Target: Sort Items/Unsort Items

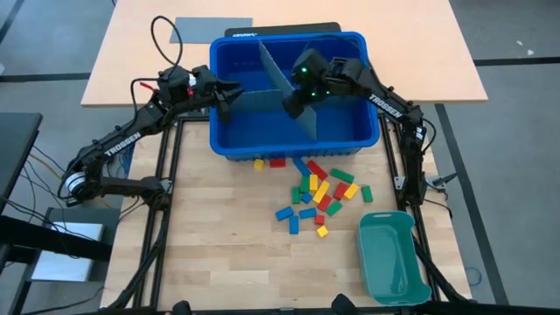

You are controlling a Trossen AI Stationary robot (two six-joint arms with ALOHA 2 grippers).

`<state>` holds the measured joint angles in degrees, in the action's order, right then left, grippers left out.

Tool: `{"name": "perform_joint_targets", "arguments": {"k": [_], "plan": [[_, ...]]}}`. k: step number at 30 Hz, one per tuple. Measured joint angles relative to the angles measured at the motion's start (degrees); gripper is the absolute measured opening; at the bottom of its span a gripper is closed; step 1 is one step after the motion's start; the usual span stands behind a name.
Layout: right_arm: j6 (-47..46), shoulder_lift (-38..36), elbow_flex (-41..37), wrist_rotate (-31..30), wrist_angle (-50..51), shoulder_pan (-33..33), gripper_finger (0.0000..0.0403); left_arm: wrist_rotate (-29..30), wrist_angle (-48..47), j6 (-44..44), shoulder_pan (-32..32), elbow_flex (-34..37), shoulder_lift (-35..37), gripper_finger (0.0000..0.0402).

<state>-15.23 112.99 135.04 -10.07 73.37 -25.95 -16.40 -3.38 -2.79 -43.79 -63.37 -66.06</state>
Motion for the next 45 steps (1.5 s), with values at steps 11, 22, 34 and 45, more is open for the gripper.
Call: {"name": "perform_joint_targets", "arguments": {"k": [11,22,34,45], "plan": [[-0.86,0.46,-0.11,-7.61,-1.14,0.97,0.0005,-0.16,-2.06,0.00,0.02,0.00,0.00,0.0126],[-16.28,0.42,-4.72,-24.55,-9.01,6.65,0.0002,-0.16,-2.16,-0.35,0.02,-0.02,0.00,0.0126],[-32.20,0.29,-13.12,-30.82,-12.07,10.11,0.0001,-0.13,-2.45,-0.18,0.02,-0.02,0.00,0.0126],[-38.09,0.31,-14.51,-33.17,-19.09,10.21,0.0000,3.63,-2.43,-1.68,0.02,-0.02,0.00,0.0126]]}}
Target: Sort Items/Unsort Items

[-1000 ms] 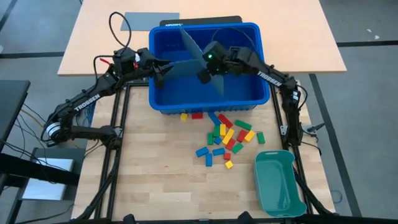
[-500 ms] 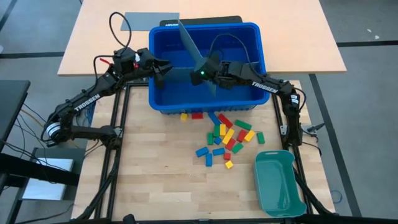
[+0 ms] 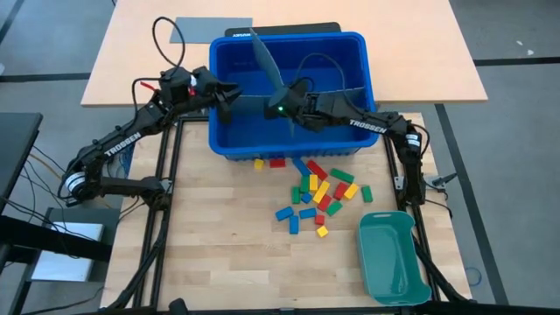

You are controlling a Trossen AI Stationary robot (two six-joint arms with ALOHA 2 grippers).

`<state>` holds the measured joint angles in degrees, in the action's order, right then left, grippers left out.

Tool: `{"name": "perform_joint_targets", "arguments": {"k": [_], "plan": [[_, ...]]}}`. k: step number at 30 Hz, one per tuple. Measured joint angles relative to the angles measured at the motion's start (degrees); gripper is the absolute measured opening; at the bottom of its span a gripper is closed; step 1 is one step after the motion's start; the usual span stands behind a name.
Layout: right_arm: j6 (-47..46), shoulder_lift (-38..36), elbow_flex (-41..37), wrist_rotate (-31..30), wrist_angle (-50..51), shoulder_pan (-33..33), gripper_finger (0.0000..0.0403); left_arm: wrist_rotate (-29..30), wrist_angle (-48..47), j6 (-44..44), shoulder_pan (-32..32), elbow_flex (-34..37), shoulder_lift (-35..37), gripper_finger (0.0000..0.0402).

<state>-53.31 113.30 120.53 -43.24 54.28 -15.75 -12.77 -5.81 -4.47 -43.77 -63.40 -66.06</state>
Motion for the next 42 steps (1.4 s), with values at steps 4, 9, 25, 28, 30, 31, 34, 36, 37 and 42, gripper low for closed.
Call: {"name": "perform_joint_targets", "arguments": {"k": [4,9,25,28,30,31,34,36,37,42], "plan": [[-4.12,-0.01,-0.45,-0.65,0.98,-0.02,0.0000,2.13,1.20,-0.04,-0.02,0.00,0.00,0.0126],[-10.39,-0.04,-3.68,-1.76,0.13,1.01,0.0000,1.61,1.39,-0.85,0.00,0.00,0.00,0.0126],[-13.97,-0.02,-4.55,-6.79,-0.48,5.30,0.0000,8.23,20.70,0.48,-0.14,-0.07,-16.25,0.0126],[-14.04,-0.02,-4.55,-7.97,-0.47,6.21,0.0000,8.62,27.68,0.35,-0.86,-0.14,-20.76,0.0126],[-14.14,-0.01,-4.50,-9.03,-0.52,7.06,0.0000,9.25,28.81,0.33,-1.61,-1.09,-23.55,0.0126],[-14.20,-0.02,-4.50,-9.53,-0.53,7.49,0.0000,9.68,28.81,0.32,-2.01,-1.74,-24.91,0.0126],[-14.58,-0.02,-4.50,-10.34,-0.63,8.54,0.0000,9.79,28.91,0.28,-3.68,-4.34,-28.18,0.0126],[-14.64,-0.02,-4.46,-10.18,-0.48,8.91,0.0000,9.81,29.26,0.26,-4.81,-6.46,-30.05,0.0125],[-14.71,-0.02,-4.45,-10.08,-0.47,9.04,0.0000,9.28,29.17,0.28,-5.36,-7.39,-30.94,0.0123],[-15.34,-0.02,-4.44,-10.13,-0.39,9.68,0.0000,1.71,26.51,0.58,-7.21,-13.52,-35.39,0.0085]]}}
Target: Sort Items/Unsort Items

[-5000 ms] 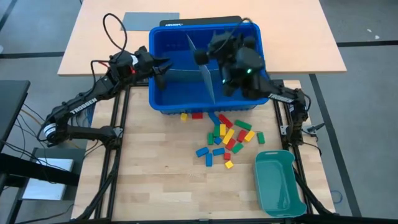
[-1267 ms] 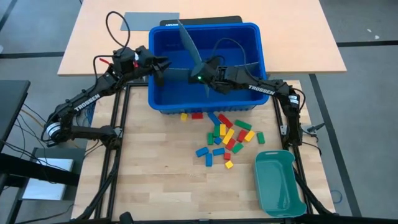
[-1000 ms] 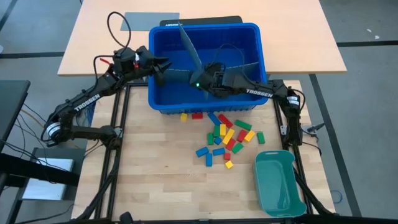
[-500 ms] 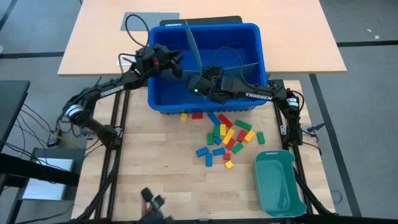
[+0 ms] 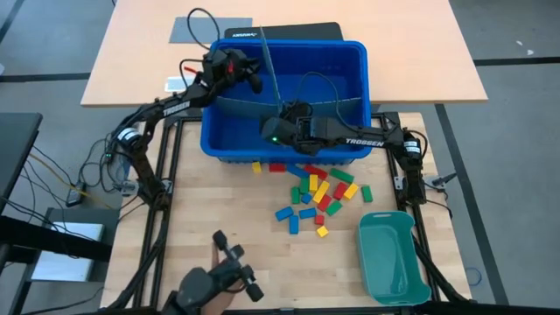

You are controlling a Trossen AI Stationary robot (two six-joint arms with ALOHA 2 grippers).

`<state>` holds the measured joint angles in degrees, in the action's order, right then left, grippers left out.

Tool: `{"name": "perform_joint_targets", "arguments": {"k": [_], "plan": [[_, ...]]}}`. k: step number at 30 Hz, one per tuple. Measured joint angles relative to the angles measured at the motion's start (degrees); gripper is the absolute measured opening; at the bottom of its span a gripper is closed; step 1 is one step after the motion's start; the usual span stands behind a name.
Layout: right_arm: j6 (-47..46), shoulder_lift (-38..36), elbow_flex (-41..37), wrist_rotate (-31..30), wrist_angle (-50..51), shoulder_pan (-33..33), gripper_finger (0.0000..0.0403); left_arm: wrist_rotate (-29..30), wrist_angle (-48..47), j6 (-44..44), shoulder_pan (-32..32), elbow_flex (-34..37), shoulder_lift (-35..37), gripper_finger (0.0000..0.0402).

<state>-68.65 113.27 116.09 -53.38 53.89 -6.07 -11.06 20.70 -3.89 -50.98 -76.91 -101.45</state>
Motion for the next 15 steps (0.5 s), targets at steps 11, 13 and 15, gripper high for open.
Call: {"name": "perform_joint_targets", "arguments": {"k": [11,13,15], "plan": [[-0.43,0.00,0.00,-1.27,0.02,1.92,0.0000,-6.15,-4.63,-0.44,-0.04,-9.88,-7.32,0.0005],[-0.29,-0.02,0.00,-1.43,0.01,2.23,0.0000,-6.40,-4.78,-1.05,-0.04,-10.35,-7.60,0.0006],[-0.20,-0.04,0.00,-1.45,-0.07,2.42,0.0000,-6.58,-4.81,-2.28,0.00,-10.57,-7.69,0.0006]]}}
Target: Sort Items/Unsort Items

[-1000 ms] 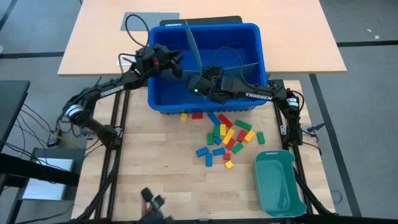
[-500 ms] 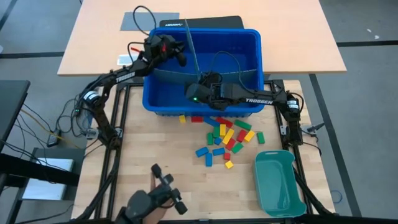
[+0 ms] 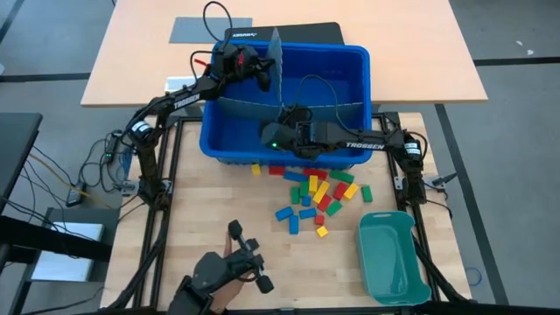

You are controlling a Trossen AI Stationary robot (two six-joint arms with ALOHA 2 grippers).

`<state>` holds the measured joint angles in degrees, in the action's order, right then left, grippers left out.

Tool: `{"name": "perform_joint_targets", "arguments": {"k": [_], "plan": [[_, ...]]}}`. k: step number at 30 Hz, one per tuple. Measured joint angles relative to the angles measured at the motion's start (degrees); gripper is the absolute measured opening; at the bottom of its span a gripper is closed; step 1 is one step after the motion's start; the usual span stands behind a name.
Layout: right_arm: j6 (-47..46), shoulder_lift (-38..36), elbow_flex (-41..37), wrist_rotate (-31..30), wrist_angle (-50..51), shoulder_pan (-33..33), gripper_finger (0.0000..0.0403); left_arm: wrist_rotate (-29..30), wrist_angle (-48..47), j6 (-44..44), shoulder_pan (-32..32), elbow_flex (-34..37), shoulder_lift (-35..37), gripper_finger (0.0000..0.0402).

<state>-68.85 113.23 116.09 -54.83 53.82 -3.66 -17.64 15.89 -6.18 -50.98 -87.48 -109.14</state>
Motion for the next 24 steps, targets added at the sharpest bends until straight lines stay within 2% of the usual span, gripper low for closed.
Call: {"name": "perform_joint_targets", "arguments": {"k": [6,11,24], "plan": [[0.77,0.00,0.00,-0.04,-0.01,0.08,0.0000,1.18,-6.86,-1.09,-1.21,-0.11,2.37,0.0003],[1.41,-0.04,0.00,0.11,-0.08,0.43,0.0000,13.67,-11.49,-1.64,-3.12,-0.22,3.37,0.0003],[1.43,-0.07,0.00,-0.63,-1.16,2.73,0.0000,9.43,-9.31,-0.92,-4.15,-0.13,0.06,0.0002]]}}
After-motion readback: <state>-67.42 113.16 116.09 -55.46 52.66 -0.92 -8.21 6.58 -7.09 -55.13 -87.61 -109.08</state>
